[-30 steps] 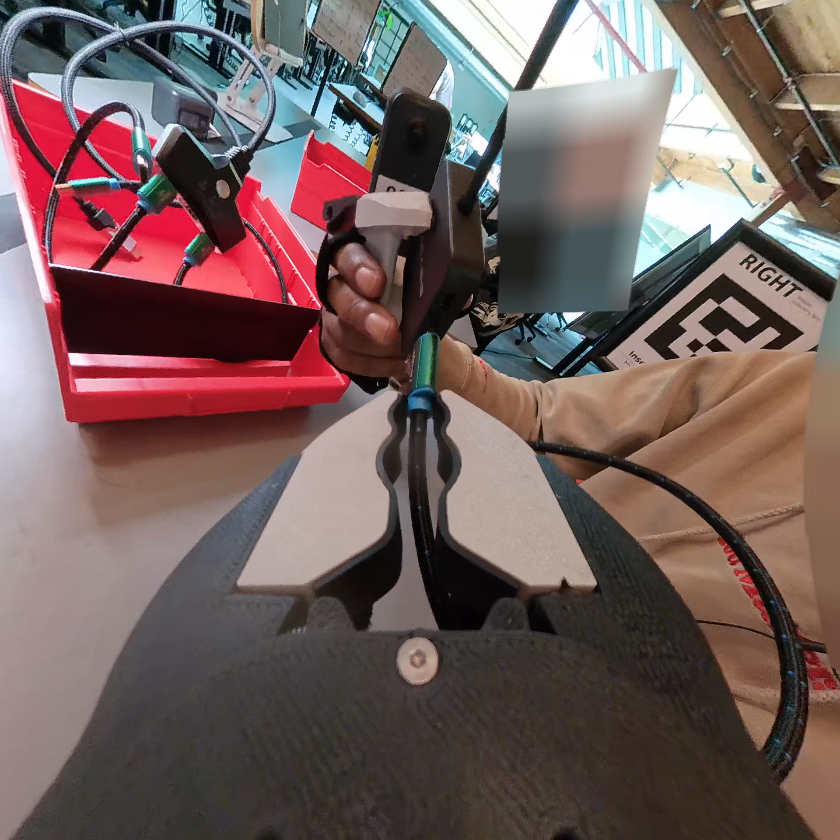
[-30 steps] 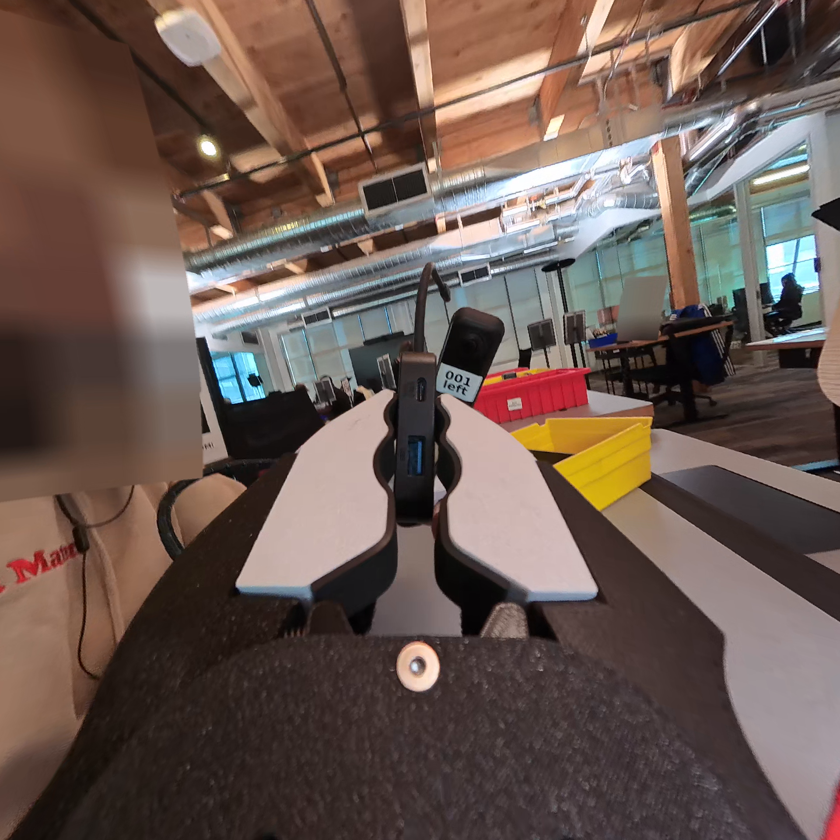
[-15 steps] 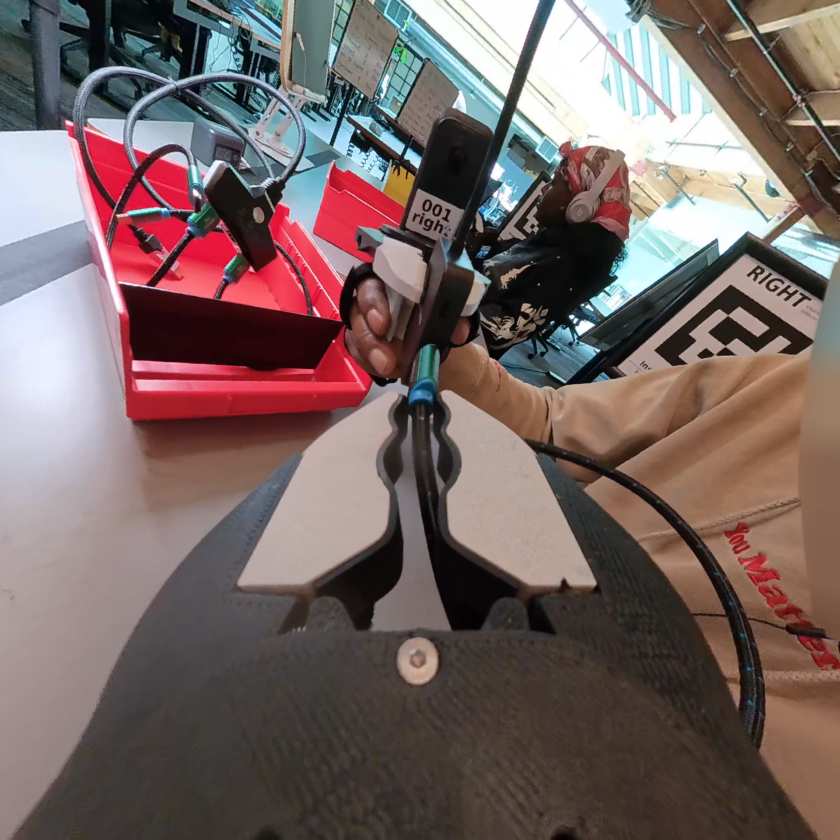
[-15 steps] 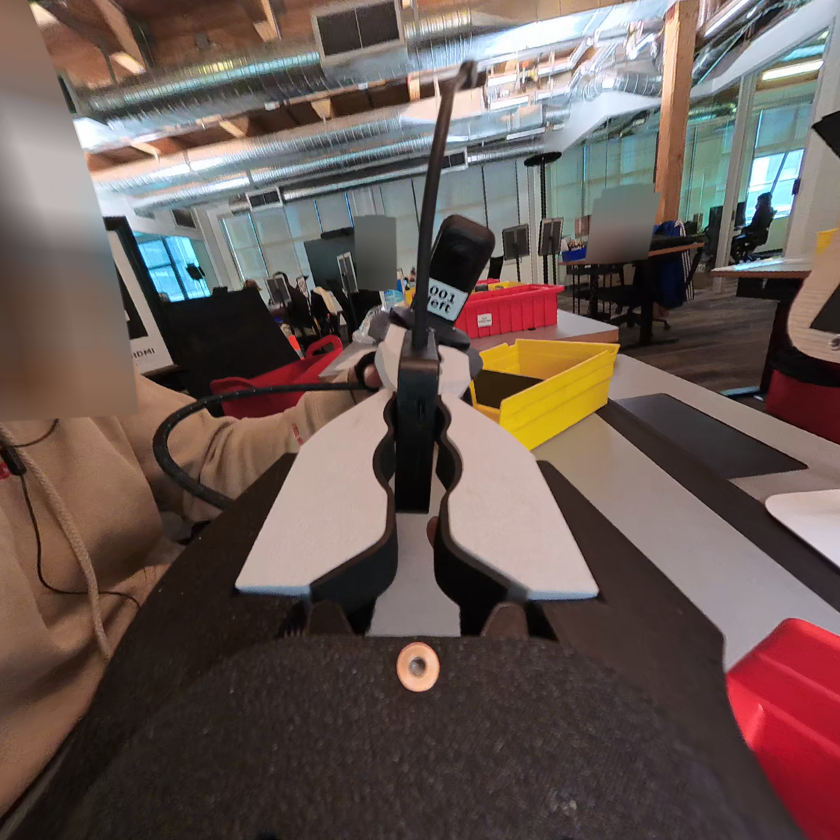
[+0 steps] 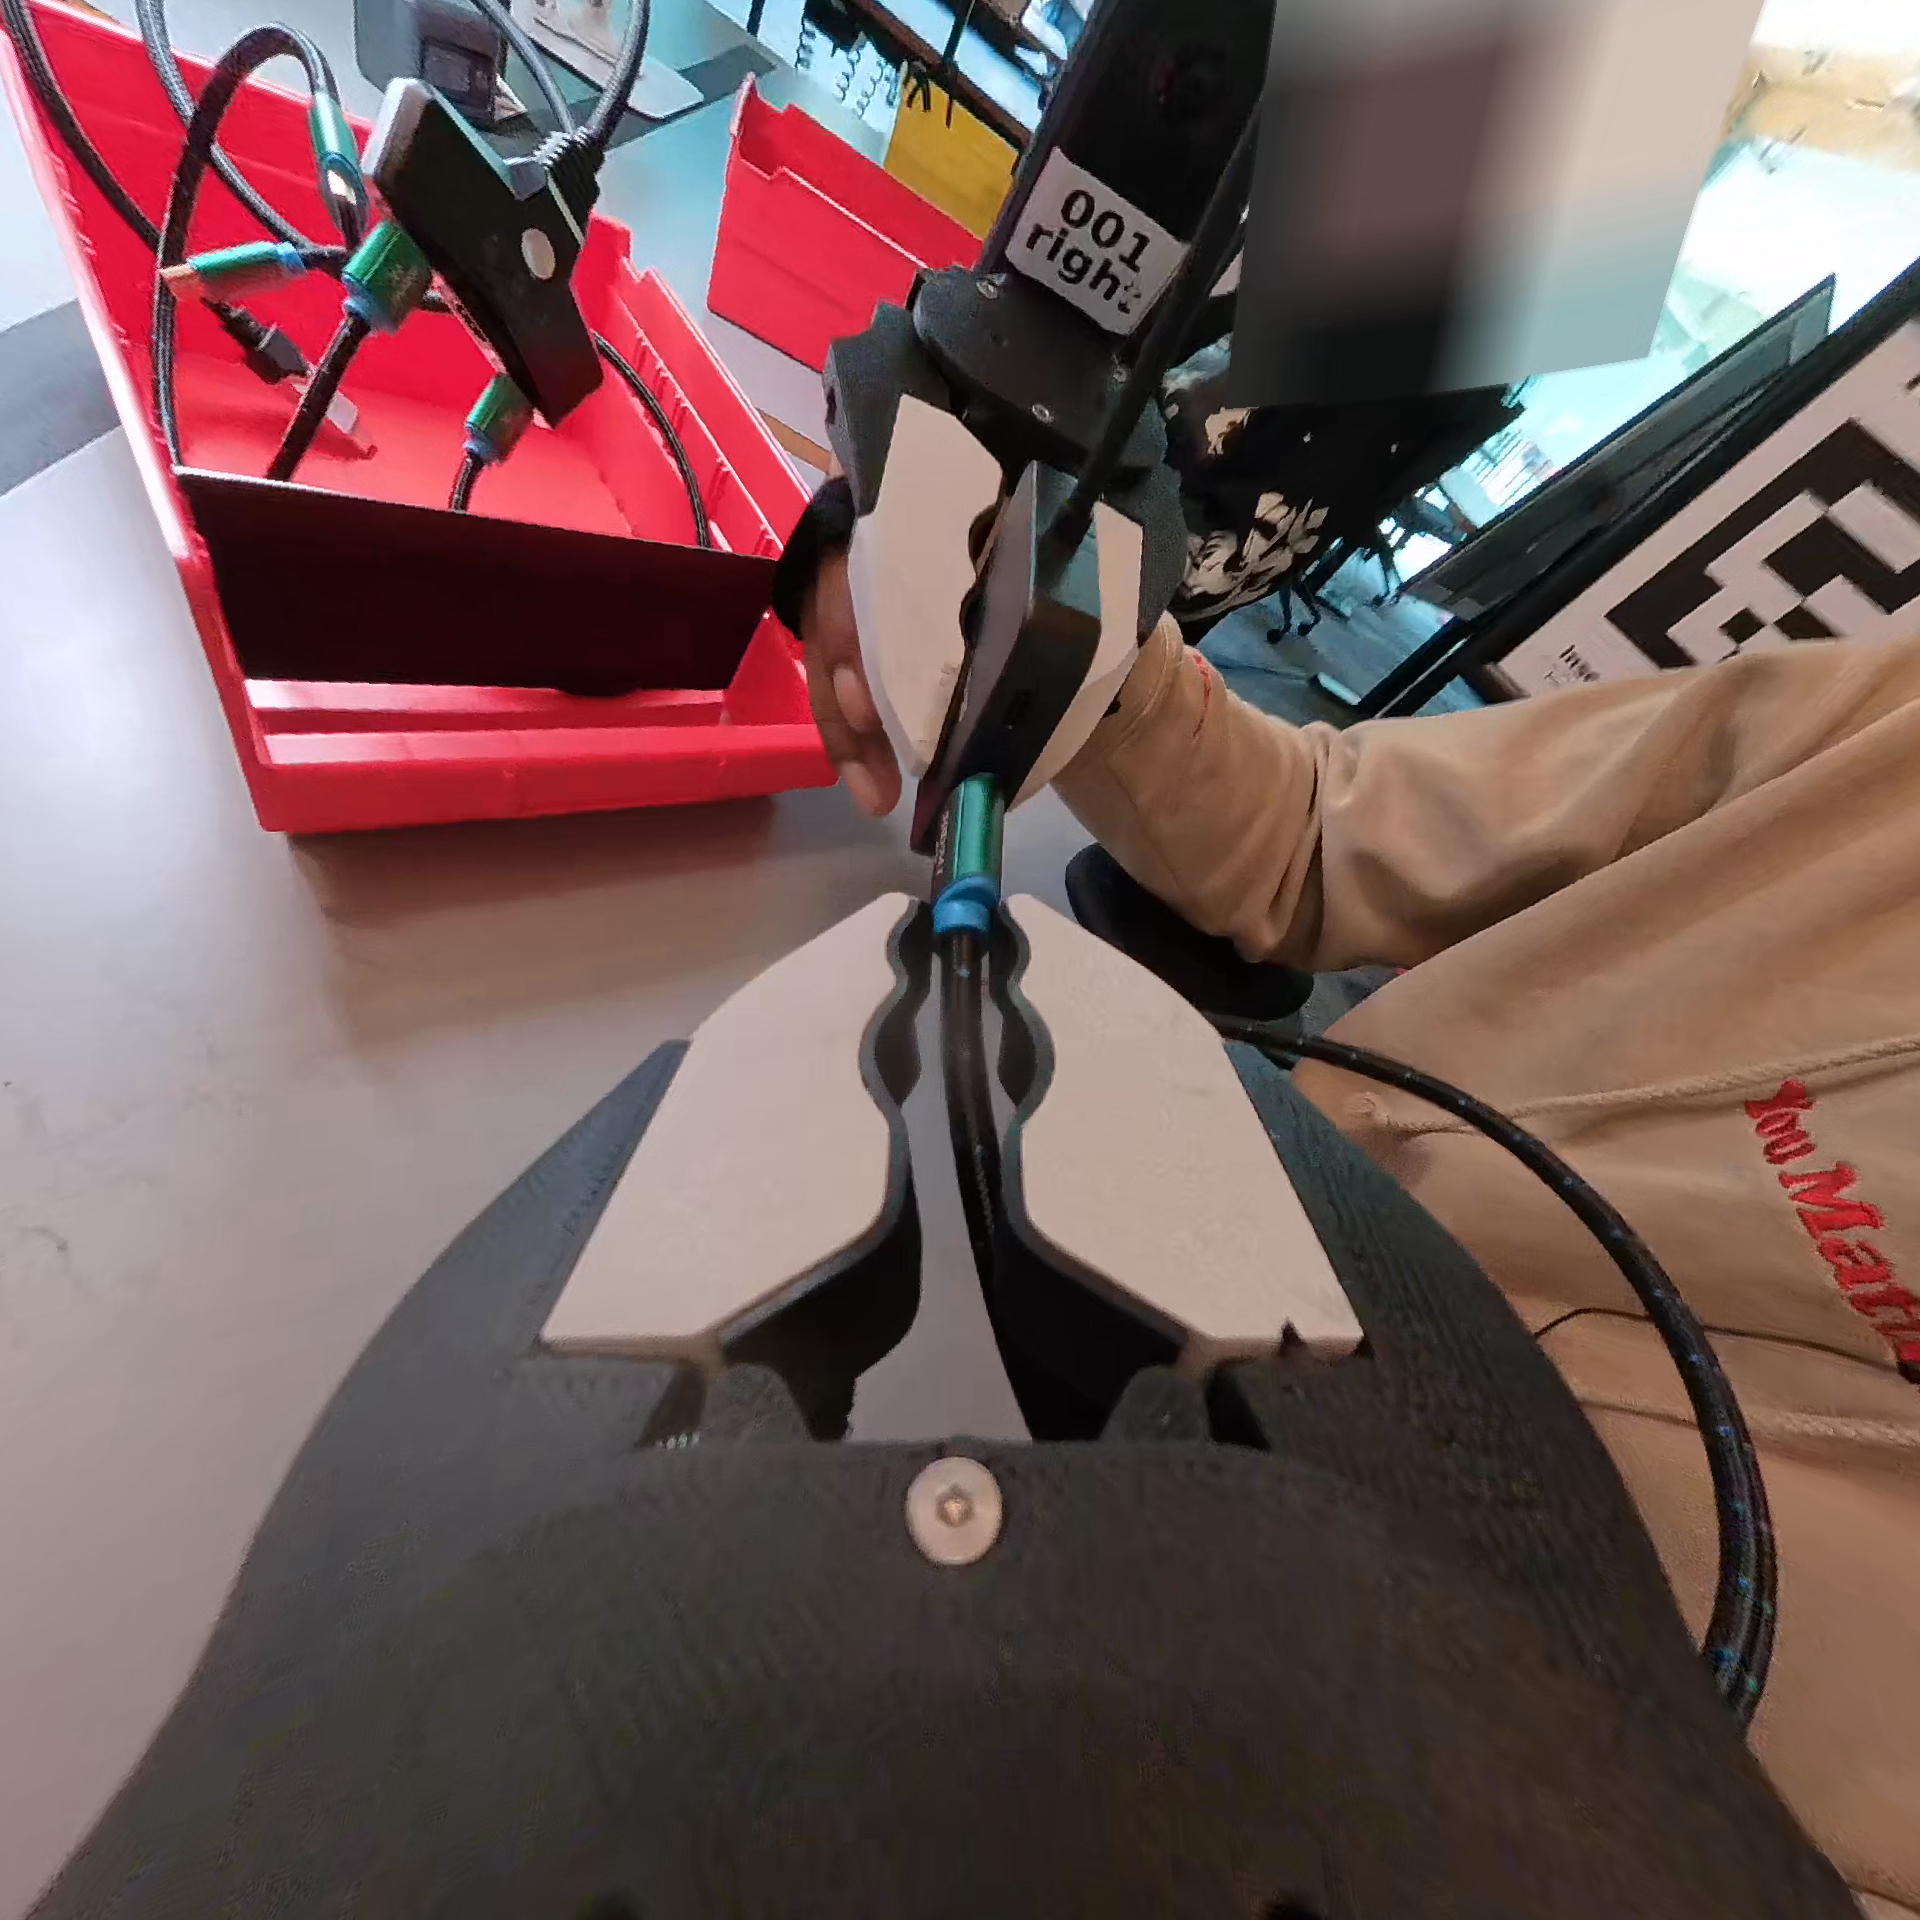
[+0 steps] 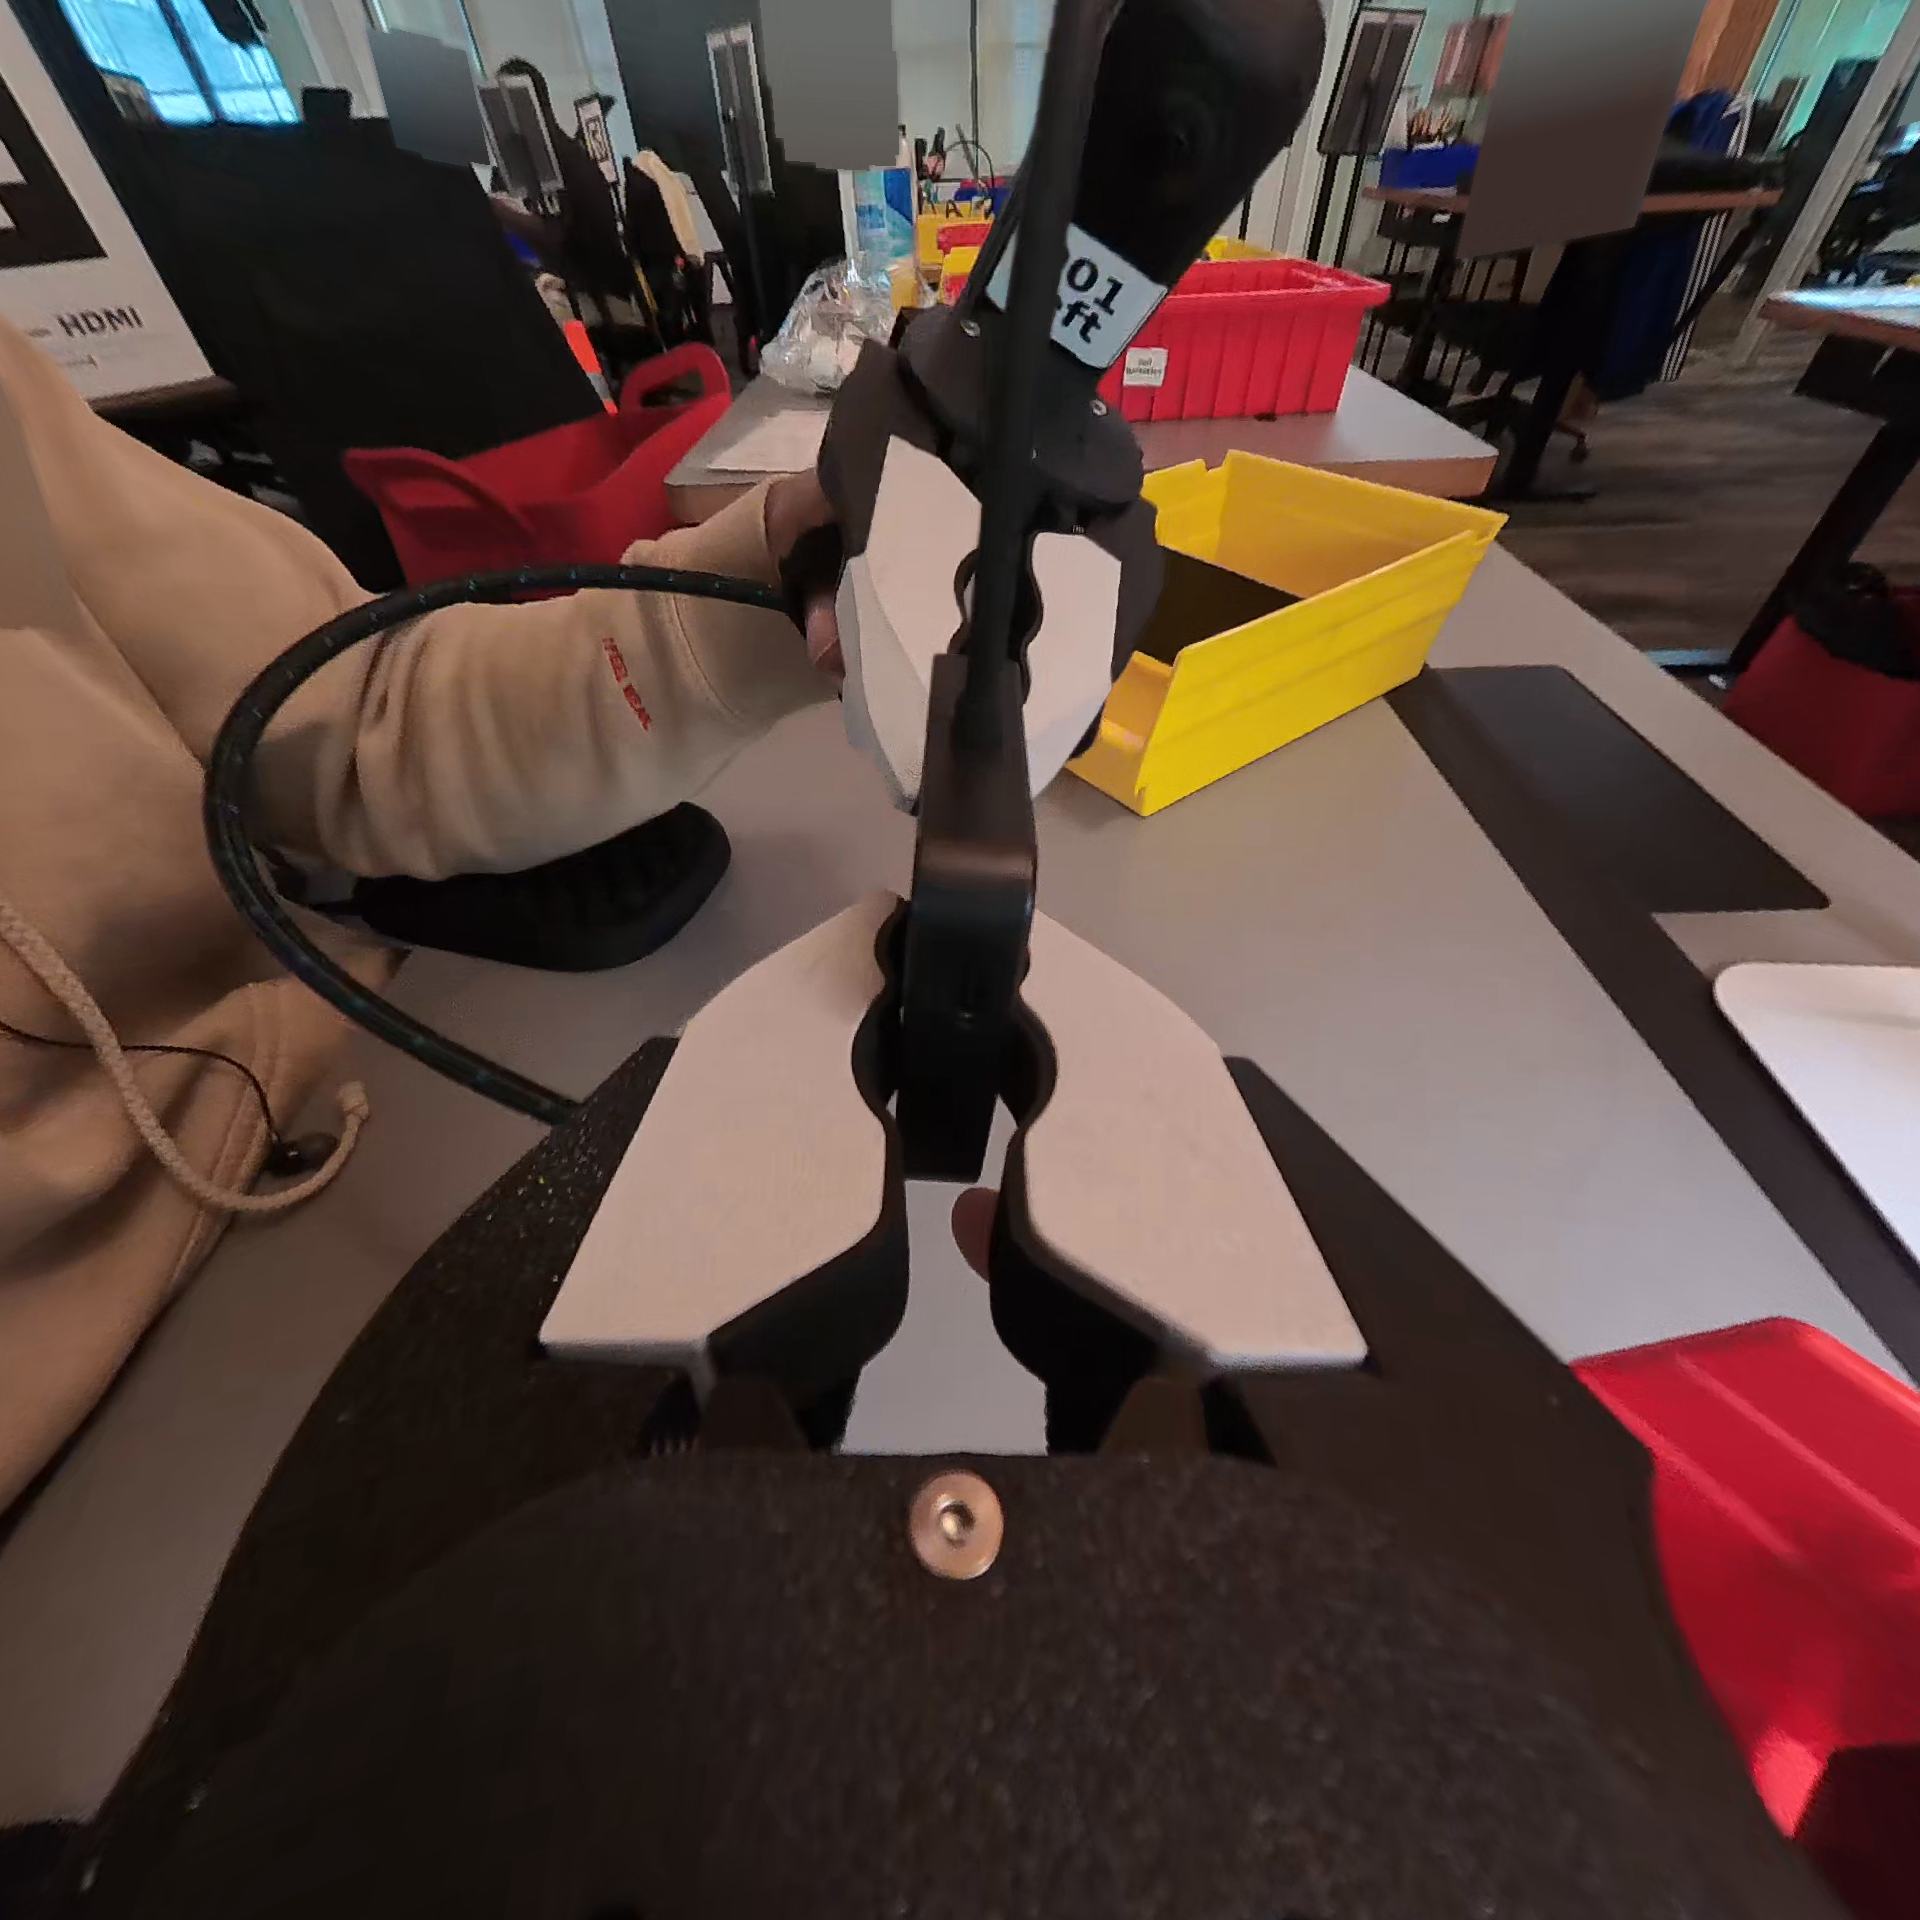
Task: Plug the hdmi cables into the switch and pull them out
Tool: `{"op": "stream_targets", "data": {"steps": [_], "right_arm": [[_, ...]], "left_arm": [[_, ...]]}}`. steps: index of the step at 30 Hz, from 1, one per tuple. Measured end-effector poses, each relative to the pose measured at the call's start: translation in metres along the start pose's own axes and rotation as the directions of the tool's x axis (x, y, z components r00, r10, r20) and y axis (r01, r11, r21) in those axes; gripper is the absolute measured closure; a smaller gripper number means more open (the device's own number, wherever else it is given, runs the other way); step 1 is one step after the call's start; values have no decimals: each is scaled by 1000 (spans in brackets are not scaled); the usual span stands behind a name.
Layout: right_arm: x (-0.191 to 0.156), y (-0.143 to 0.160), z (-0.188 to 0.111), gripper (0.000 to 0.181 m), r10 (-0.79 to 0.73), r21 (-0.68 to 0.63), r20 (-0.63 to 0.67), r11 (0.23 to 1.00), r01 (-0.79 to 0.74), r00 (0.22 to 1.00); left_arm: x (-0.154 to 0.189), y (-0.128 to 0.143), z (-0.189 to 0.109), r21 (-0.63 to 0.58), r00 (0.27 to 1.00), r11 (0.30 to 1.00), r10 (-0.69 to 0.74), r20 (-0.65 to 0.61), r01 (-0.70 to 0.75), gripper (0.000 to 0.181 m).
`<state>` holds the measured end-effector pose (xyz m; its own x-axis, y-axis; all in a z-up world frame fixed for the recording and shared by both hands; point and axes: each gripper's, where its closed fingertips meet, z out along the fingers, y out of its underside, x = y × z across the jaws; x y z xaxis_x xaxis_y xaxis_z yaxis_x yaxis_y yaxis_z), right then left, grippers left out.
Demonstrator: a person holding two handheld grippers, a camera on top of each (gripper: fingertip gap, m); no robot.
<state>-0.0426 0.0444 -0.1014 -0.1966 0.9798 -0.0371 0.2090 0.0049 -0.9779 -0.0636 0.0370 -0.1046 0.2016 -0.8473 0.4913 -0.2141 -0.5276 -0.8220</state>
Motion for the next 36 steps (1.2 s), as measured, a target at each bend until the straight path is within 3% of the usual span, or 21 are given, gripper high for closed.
{"op": "stream_targets", "data": {"steps": [4, 8, 12, 15, 17, 18, 20, 24, 31, 36], "right_arm": [[0, 11, -5, 168, 21, -80, 8, 997, -20, 1000], [6, 9, -7, 167, -28, -106, -57, 994, 21, 998], [12, -1, -17, 147, -45, -76, -119, 996, 37, 992], [9, -10, -26, 168, -92, -58, -126, 995, 85, 988], [6, -13, -32, 168, -128, -98, -142, 989, 114, 982], [4, -20, -37, 168, -155, -99, -167, 985, 140, 974], [5, -38, -54, 167, -201, -96, -249, 978, 183, 947], [13, -70, -97, 168, -266, -122, -427, 964, 237, 864], [56, -126, -183, 168, -345, -321, -637, 932, 170, 689], [113, -131, -222, 167, -406, -410, -716, 903, 127, 568]], "left_arm": [[-4, 6, 10, -16, 1000, 1000, -10, -25, 10, 170], [-8, -2, 8, 44, 1000, 999, -10, -21, 11, 169], [-8, -6, 6, 73, 1000, 997, 14, -3, -14, 169], [-7, -18, 0, 144, 998, 988, 52, 21, -55, 167], [-12, -31, -14, 226, 993, 970, 74, 91, -93, 143], [-17, -37, -25, 256, 985, 959, 87, 152, -124, 141], [-24, -45, -48, 292, 958, 937, 114, 264, -192, 140], [-27, -51, -78, 307, 920, 919, 122, 372, -246, 140], [-31, -46, -70, 229, 895, 938, 145, 422, -260, 139], [-27, -47, -66, 230, 899, 938, 148, 412, -260, 140]]}}
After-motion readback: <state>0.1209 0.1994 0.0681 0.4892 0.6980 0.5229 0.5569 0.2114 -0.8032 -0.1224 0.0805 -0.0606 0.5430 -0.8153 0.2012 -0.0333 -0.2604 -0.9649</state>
